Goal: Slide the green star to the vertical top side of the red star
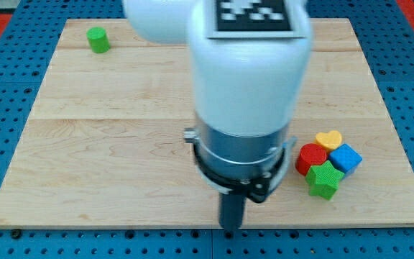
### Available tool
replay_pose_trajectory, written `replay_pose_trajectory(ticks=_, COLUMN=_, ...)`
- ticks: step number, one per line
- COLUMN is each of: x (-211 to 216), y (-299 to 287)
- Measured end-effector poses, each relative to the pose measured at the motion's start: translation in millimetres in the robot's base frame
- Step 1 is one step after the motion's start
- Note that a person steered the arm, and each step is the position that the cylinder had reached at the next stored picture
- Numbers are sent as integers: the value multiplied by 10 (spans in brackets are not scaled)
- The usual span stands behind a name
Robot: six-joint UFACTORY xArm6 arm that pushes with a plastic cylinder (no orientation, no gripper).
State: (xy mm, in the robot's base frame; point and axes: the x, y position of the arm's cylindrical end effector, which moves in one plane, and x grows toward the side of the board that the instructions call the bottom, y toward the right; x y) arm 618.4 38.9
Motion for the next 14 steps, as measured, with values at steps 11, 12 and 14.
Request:
replay_pose_trajectory(ticks=11, x=-355, y=188)
replay_pose_trajectory(ticks=12, x=-373, y=-140)
replay_pose_trajectory(ticks=14, x=-900, y=-80)
